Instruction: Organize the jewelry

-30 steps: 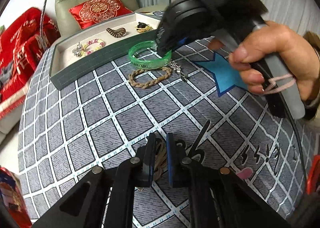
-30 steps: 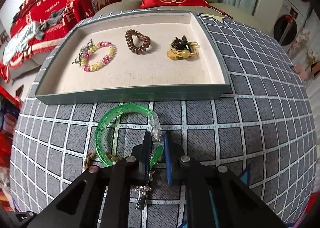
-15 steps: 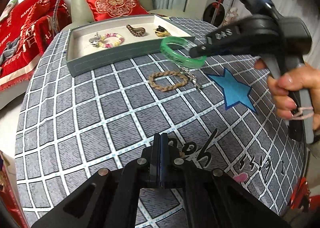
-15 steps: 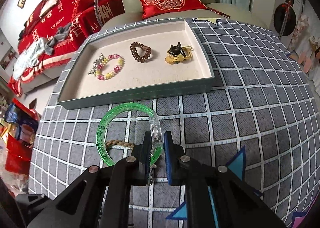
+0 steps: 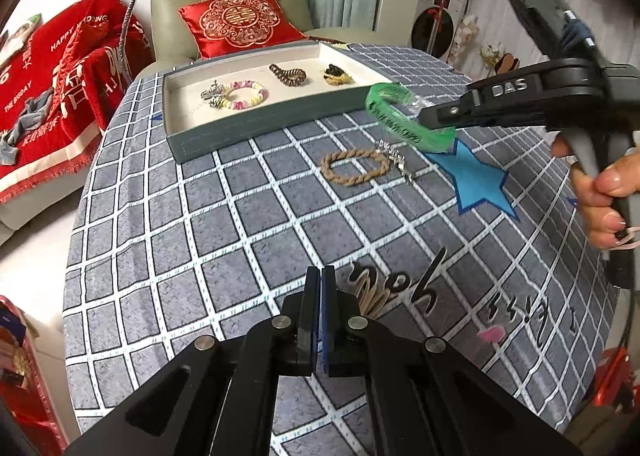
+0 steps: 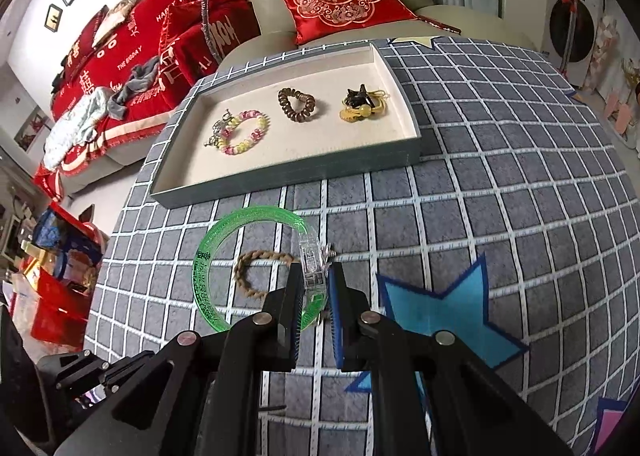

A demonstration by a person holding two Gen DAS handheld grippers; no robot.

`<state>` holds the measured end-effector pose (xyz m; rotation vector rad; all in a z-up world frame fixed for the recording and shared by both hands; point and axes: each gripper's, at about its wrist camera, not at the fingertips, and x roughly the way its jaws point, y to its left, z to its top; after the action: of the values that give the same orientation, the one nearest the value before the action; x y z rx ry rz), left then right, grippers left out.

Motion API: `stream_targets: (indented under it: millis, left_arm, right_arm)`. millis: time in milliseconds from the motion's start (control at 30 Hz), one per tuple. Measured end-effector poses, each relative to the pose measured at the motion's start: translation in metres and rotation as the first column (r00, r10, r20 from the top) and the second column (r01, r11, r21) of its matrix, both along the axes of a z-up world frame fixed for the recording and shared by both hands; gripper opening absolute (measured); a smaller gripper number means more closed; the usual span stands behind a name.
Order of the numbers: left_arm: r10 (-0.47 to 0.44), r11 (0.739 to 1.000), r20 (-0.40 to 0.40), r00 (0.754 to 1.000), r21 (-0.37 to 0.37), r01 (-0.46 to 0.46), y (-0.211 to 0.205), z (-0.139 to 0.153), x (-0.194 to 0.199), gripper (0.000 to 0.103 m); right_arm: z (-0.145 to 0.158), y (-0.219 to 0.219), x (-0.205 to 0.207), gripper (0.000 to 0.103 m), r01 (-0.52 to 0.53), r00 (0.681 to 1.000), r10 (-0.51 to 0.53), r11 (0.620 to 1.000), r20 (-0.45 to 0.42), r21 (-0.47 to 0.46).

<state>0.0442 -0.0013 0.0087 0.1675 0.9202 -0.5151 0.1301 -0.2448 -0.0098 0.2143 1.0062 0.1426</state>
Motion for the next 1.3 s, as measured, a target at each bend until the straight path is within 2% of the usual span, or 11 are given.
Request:
stream_targets:
  millis: [367,700,833,967,1033,1200,1300]
  left_arm:
    - [-0.023,0.997,-0.002,1.0,0.068,0.023,0.015,-0.007,-0.005,0.014]
    - [0.004,0.999,0.06,0.998,0.051,-0.007,0.02,0.007,-0.012,0.014]
    - [0.008,0.999,0.052,0.999,0.033,-0.01,0.023,0.008,-0.013,0.014]
    - [-0.004,0.999,0.04,0.999,-0.048,0.006,0.029,0.012,-0.013,0.015]
    - [-0.004,0.996,0.052,0.999,-0.086,0.008,0.033,0.017,-0.015,0.015]
    - [0.06,0.992,0.135,0.989,-0.118,-0.044,0.039,0.032,-0.022,0.015]
    - [0.088,0.988,0.146,0.985,-0.14,-0.067,0.043,0.039,-0.023,0.015]
  right_arm:
    - [0.002,0.001,-0.041,0.014,-0.006,1.0,0.005,0.999,0.009,0.034]
    - [0.002,-0.001,-0.067,0.014,0.014,1.0,-0.015,0.998,0.015,0.056]
    - [0.011,-0.007,-0.077,0.014,0.032,0.999,-0.034,0.998,0.037,0.061]
    - [0.015,-0.011,-0.084,0.014,0.044,0.998,-0.047,0.997,0.046,0.069]
    - [0.016,-0.013,-0.087,0.014,0.048,0.997,-0.052,0.996,0.048,0.079]
    - [0.019,-0.015,-0.093,0.014,0.058,0.996,-0.065,0.993,0.066,0.101]
    - [0.022,-0.016,-0.096,0.014,0.06,0.995,-0.069,0.992,0.076,0.114]
